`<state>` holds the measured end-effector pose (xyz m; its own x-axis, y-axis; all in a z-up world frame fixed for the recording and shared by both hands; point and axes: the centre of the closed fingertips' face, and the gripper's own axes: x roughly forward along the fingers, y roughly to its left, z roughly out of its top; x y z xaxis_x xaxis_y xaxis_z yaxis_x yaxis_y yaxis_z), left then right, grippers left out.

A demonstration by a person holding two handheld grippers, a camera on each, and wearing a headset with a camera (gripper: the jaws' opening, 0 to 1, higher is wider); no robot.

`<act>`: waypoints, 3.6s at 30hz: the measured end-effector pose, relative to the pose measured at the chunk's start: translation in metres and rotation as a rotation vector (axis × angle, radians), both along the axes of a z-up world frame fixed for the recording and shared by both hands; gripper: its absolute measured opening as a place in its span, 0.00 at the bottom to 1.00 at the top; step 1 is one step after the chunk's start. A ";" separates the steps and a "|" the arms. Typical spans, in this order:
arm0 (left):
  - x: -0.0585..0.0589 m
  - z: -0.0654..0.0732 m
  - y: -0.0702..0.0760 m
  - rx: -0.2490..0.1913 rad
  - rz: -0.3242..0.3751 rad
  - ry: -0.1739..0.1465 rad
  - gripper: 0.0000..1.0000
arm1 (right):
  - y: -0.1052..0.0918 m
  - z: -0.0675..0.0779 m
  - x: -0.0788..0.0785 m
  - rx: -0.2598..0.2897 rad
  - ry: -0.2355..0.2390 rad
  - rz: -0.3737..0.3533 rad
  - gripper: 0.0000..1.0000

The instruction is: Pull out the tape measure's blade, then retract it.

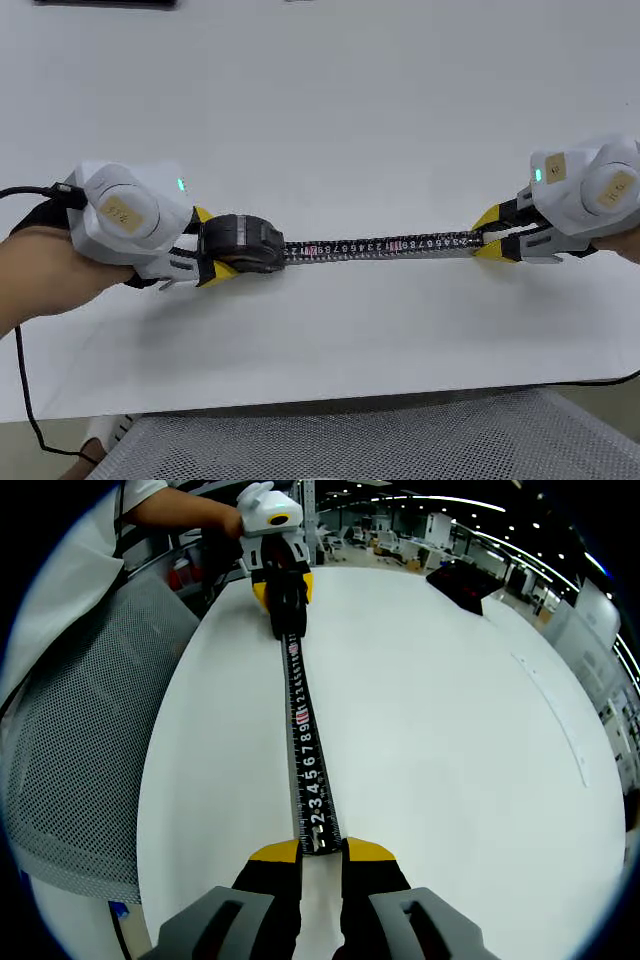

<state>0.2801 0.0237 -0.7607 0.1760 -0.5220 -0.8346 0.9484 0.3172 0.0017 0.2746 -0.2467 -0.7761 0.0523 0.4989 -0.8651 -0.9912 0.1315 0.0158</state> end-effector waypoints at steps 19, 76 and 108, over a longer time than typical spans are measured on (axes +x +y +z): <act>0.000 0.002 -0.002 0.014 -0.001 -0.003 0.30 | 0.000 0.000 -0.004 -0.013 0.006 0.001 0.17; -0.014 0.042 0.022 -0.190 0.292 -0.045 0.60 | 0.018 0.040 -0.007 0.199 -0.017 -0.382 0.52; -0.040 0.057 0.048 -0.333 0.489 -0.099 0.76 | 0.013 0.054 -0.027 0.297 -0.096 -0.532 0.71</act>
